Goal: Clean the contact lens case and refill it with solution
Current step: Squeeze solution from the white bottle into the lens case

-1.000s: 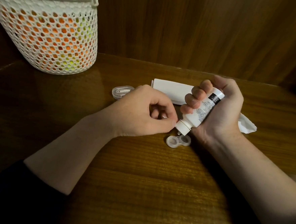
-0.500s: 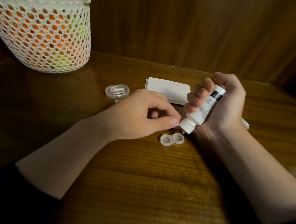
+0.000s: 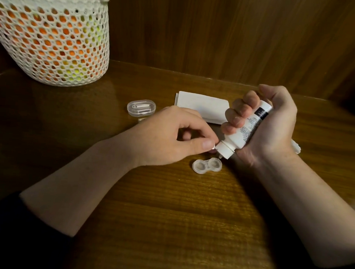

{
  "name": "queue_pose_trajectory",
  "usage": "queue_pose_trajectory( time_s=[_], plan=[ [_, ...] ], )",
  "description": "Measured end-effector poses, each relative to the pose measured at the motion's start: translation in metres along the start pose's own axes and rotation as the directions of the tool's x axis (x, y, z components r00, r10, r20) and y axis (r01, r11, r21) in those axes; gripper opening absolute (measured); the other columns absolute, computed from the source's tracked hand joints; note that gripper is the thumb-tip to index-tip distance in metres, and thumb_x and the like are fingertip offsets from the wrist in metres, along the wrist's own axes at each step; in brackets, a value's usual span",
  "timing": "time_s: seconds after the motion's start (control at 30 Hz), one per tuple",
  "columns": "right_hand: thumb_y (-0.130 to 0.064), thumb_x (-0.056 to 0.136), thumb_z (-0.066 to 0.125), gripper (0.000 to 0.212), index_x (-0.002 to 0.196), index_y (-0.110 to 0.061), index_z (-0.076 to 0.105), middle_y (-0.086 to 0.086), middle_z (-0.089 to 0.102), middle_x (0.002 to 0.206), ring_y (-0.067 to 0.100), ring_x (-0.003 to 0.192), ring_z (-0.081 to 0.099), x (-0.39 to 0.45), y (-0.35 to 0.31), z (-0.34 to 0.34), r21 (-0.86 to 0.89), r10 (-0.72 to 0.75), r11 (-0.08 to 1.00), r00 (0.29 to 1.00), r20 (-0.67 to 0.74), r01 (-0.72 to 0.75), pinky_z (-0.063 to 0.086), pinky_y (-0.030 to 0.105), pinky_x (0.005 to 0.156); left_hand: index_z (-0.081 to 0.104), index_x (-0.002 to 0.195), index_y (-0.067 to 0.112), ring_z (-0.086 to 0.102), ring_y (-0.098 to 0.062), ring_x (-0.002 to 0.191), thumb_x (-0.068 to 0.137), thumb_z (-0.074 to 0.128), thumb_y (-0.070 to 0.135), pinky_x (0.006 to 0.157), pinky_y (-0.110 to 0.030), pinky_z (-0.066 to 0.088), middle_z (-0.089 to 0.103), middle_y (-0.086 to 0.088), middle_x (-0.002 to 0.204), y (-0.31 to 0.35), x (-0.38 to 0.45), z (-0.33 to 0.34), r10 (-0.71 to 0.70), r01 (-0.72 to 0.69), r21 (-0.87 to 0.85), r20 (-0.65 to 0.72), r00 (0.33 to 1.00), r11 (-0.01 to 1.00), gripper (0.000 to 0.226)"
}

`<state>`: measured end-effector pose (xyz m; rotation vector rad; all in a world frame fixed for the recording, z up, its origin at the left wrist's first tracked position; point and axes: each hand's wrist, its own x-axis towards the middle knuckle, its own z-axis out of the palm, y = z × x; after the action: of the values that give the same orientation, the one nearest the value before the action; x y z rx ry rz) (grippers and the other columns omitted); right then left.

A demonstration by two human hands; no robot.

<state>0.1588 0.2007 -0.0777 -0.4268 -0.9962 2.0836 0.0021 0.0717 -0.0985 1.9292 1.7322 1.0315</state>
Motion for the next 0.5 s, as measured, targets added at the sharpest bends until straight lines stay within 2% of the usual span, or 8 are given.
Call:
queue_pose_trajectory(
  time_s=[0.5],
  plan=[
    [-0.031, 0.098, 0.044, 0.044, 0.056, -0.019, 0.044, -0.002, 0.040, 0.052, 0.015, 0.043, 0.038, -0.0014, -0.0012, 0.0022, -0.011, -0.015, 1.000, 1.000, -0.001, 0.015, 0.037, 0.022, 0.046, 0.082, 0.113, 0.035, 0.059, -0.010, 0.081, 0.101, 0.073, 0.029, 0.066, -0.014, 0.041, 0.071, 0.016, 0.096, 0.0008, 0.0004, -0.0004, 0.008, -0.008, -0.005, -0.001, 1.000, 1.000, 0.017]
  ],
)
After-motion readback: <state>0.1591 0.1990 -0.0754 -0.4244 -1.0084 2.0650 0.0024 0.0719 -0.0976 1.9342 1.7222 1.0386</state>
